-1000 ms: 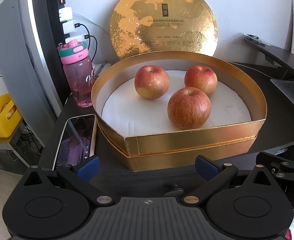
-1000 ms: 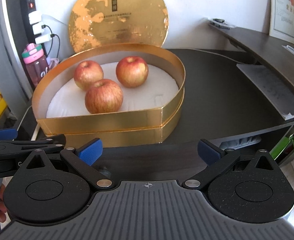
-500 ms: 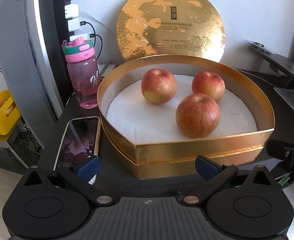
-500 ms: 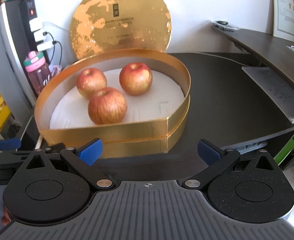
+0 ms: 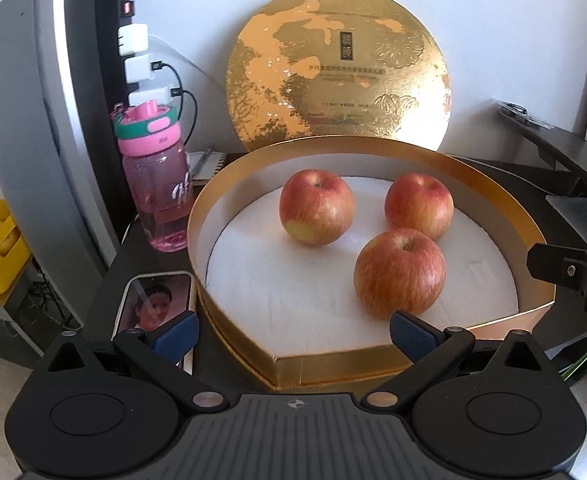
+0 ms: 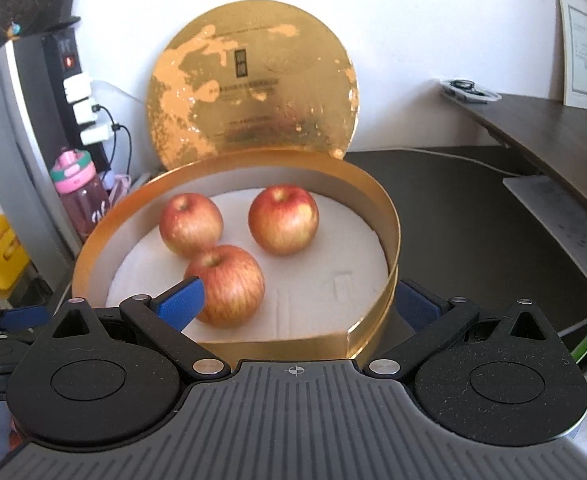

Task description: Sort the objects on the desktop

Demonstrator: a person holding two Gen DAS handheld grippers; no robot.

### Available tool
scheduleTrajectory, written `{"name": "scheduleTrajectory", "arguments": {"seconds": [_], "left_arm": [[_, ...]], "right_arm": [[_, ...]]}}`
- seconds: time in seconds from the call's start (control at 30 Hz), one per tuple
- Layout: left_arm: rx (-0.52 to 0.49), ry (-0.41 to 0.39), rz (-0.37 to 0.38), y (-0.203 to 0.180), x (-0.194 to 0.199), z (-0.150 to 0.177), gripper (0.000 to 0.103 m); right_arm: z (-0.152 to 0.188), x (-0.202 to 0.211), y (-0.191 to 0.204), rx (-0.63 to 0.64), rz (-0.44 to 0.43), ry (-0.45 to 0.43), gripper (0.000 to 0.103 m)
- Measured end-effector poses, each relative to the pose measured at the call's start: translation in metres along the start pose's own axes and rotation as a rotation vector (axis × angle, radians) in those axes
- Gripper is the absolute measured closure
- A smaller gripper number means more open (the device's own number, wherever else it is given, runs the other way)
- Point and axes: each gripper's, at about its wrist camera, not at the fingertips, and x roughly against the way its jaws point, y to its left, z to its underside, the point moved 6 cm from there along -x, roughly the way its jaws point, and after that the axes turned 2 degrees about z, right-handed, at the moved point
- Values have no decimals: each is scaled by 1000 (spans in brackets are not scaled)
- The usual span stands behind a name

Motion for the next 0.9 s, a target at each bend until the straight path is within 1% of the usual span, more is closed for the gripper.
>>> {"name": "scheduleTrajectory", "arguments": {"seconds": [0.13,0.2,0.27,0.3,0.5,0.67,0.77,0.83,0.9], "left_arm": [[-6,5,19,-6,-5,-5,1],[-6,5,25,-8,-6,-7,1],[-5,5,19,-8,-8,-8,1],[-1,6,15,-8,-9,-8,1],[42,22,-19,-4,-14,-9,1],[36,29,-48,-4,-16,-10,1],[43,34,-55,-6,-20,-17,1],[37,16,-60,-8,-22,-28,1],[31,-2,-67,-9,-23,-36,1]], "right_arm": [[-13,3,-16,11,30,-19,0],[-33,12,-44,13,93,-55,0],[-54,21,-84,6,202,-90,0],[-59,20,-103,-14,243,-90,0],[-68,0,-209,-180,440,-43,0],[-74,-16,-296,-320,603,-2,0],[-77,-24,-347,-403,701,23,0],[-79,-30,-381,-459,766,40,0],[-79,-37,-385,-462,776,43,0]]}}
